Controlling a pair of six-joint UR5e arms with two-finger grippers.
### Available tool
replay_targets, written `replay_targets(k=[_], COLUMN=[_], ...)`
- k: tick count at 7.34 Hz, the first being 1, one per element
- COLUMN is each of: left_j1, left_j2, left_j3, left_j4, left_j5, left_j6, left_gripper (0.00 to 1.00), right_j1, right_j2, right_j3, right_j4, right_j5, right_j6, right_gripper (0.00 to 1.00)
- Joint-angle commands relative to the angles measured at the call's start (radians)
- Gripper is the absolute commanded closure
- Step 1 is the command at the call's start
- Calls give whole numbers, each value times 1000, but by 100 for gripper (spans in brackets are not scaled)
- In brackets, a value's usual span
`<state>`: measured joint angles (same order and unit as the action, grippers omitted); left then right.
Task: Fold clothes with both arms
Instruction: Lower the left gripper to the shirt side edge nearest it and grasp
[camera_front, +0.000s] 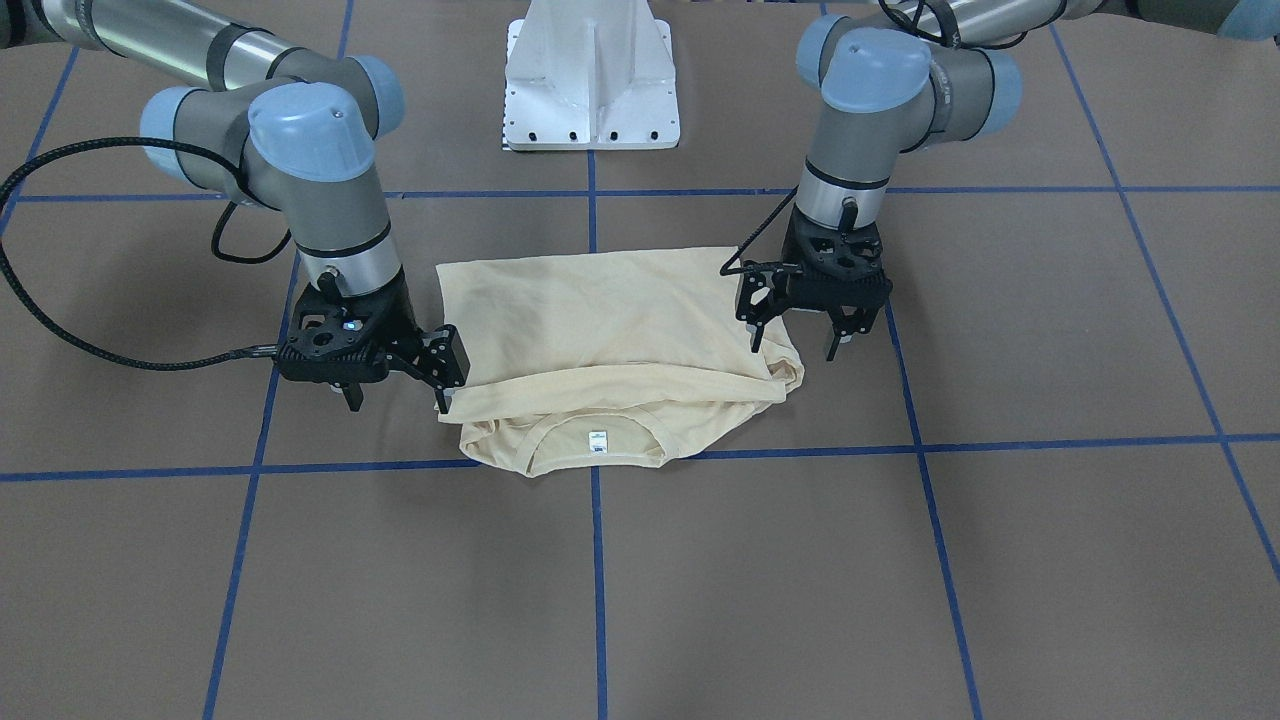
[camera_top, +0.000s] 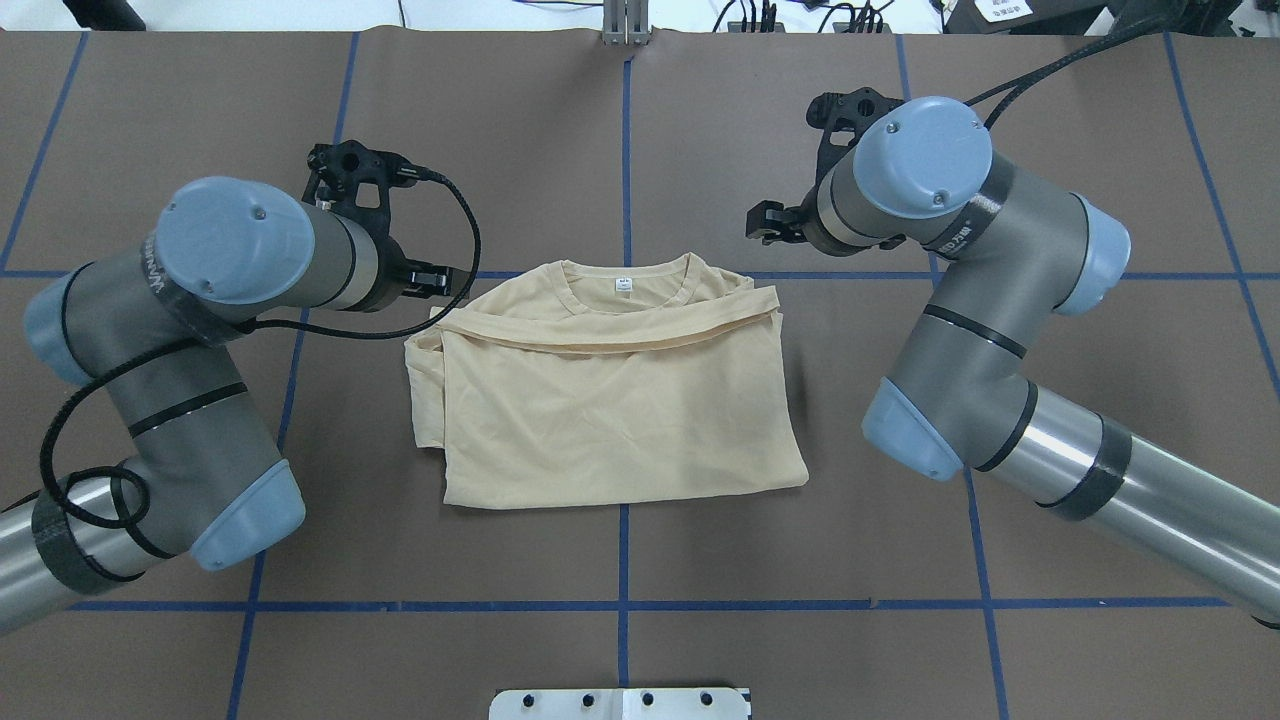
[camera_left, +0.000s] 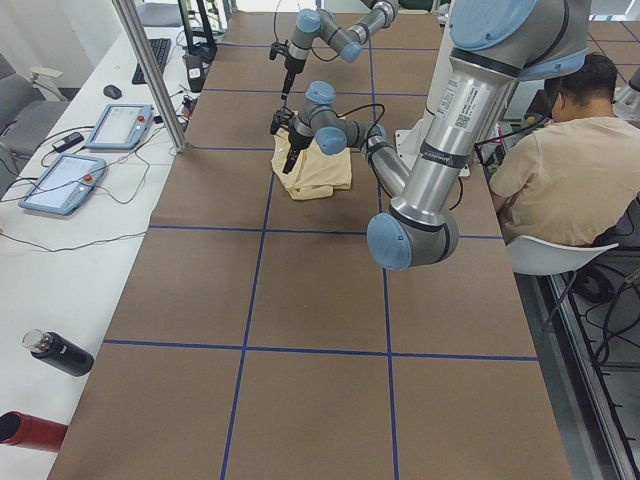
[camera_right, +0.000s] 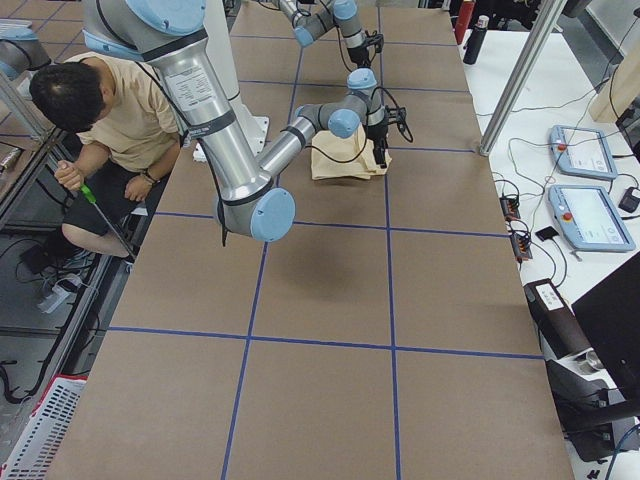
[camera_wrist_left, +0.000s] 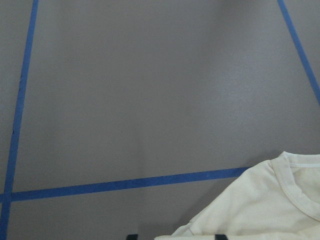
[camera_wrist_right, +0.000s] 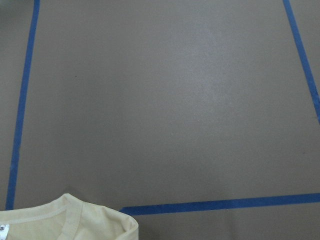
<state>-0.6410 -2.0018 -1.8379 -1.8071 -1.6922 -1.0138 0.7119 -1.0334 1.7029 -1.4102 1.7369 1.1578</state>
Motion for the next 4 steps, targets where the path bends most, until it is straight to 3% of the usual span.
replay_targets(k=[1,3,4], left_j1=[62,218,280], left_j2=[81,92,94], left_j3=[-24,-23,-15], left_j4=[-47,-107,-110], left_j5=[-24,-14,46], left_j6=[-78,-245,-279], left_gripper=[0,0,0], right_j1=[6,3,3], right_j2=[-19,-17,-17], right_j3=[14,15,14], right_j4=[5,5,5], right_j5=[6,3,1], right_j6=[-20,-18,-18], right_gripper=[0,0,0])
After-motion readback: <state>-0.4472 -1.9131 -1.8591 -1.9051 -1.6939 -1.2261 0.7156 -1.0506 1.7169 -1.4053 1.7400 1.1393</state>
